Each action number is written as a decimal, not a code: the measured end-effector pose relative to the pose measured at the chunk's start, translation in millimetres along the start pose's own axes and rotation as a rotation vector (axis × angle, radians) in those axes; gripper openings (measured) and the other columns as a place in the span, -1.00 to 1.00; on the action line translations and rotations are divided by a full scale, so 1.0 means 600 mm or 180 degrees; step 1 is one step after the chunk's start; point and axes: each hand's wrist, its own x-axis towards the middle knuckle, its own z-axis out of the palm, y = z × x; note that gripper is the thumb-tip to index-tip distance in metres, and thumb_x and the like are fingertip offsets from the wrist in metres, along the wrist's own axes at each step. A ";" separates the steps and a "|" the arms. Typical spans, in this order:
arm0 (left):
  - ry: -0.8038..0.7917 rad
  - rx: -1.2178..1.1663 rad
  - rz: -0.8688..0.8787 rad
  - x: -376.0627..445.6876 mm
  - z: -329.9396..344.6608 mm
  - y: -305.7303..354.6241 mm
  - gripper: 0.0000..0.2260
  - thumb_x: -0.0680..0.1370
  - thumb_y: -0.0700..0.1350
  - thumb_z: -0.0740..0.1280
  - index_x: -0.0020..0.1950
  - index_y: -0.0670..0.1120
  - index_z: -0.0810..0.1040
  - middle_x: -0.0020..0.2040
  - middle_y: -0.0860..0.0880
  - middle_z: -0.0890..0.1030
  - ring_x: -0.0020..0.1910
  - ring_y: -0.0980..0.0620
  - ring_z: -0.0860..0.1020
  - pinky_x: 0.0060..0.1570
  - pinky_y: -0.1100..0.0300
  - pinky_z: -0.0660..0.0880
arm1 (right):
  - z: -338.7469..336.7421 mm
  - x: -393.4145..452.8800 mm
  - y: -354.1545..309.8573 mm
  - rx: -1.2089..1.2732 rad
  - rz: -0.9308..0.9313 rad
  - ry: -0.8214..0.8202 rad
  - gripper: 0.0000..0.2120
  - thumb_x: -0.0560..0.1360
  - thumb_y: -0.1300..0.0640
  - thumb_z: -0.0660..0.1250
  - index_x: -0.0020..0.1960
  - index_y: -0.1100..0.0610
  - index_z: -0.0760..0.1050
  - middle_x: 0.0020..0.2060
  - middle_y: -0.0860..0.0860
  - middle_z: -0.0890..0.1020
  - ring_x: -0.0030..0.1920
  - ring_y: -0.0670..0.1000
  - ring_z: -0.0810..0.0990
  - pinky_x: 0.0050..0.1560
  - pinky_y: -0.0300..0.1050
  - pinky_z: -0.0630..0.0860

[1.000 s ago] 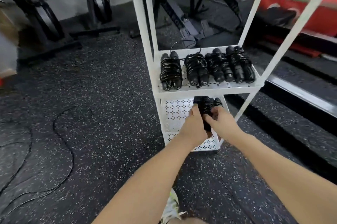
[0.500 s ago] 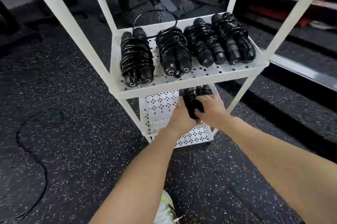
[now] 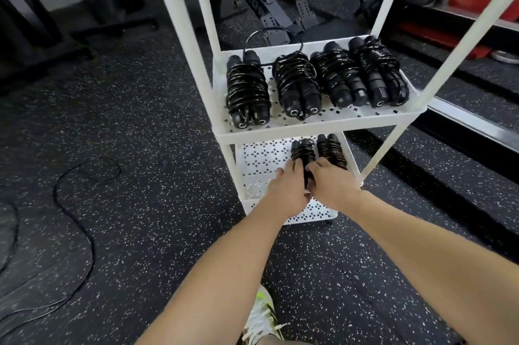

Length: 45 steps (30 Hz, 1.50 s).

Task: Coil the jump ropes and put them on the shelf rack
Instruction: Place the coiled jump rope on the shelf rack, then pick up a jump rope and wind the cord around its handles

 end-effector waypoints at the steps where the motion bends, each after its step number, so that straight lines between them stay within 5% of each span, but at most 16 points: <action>1: 0.0024 0.0031 0.0060 -0.022 -0.010 -0.005 -0.24 0.59 -0.04 0.40 0.64 -0.14 0.04 0.57 -0.15 0.21 0.46 -0.22 0.29 0.34 -0.14 0.44 | -0.008 -0.011 -0.020 -0.0004 -0.0078 -0.0003 -0.67 0.61 0.03 0.20 0.35 0.05 0.43 0.22 0.01 0.52 0.12 0.14 0.62 -0.07 -0.03 0.47; 11: 0.0365 0.0100 -0.0492 -0.395 -0.076 -0.206 -0.59 0.59 -0.08 0.31 0.42 -0.12 0.37 0.33 -0.11 0.47 0.30 -0.17 0.47 0.17 -0.10 0.51 | 0.004 -0.174 -0.332 -0.0340 -0.1332 -0.0269 -0.79 0.61 0.04 0.15 0.15 0.05 0.49 0.04 0.04 0.63 0.02 0.13 0.64 -0.04 -0.03 0.53; 20: 0.0106 -0.0294 -0.2184 -0.784 -0.028 -0.569 -0.52 0.63 0.05 0.29 0.50 -0.12 0.32 0.33 -0.17 0.53 0.28 -0.24 0.54 0.23 -0.09 0.52 | 0.176 -0.330 -0.729 -0.0557 -0.2193 -0.1269 -0.73 0.64 -0.03 0.15 0.24 0.03 0.50 0.12 0.07 0.64 0.09 0.14 0.63 0.02 0.00 0.52; 25: 0.0238 -0.0578 -0.2876 -0.918 0.054 -0.720 -0.65 0.64 0.05 0.27 0.31 -0.14 0.38 0.27 -0.18 0.55 0.25 -0.25 0.55 0.14 -0.08 0.50 | 0.306 -0.390 -0.894 -0.0711 -0.2576 -0.1558 -0.71 0.63 -0.02 0.15 0.26 0.05 0.50 0.15 0.10 0.62 0.12 0.19 0.61 0.08 0.03 0.51; 34: 0.0323 -0.1096 -0.3651 -0.976 0.224 -0.921 -0.71 0.62 -0.05 0.28 0.30 -0.14 0.40 0.28 -0.17 0.54 0.27 -0.24 0.53 0.11 -0.08 0.50 | 0.500 -0.364 -1.077 -0.1084 -0.2778 -0.1864 -0.71 0.63 -0.02 0.14 0.25 0.06 0.49 0.18 0.09 0.59 0.17 0.17 0.58 0.11 0.03 0.50; 45: 0.0589 -0.1357 -0.3988 -0.874 0.309 -1.123 -0.60 0.66 -0.09 0.26 0.45 -0.15 0.27 0.43 -0.23 0.29 0.38 -0.28 0.34 0.27 -0.07 0.41 | 0.643 -0.250 -1.130 -0.1429 -0.2964 -0.1775 -0.81 0.66 0.02 0.11 0.18 0.07 0.40 0.12 0.02 0.55 0.08 0.14 0.58 -0.06 -0.02 0.42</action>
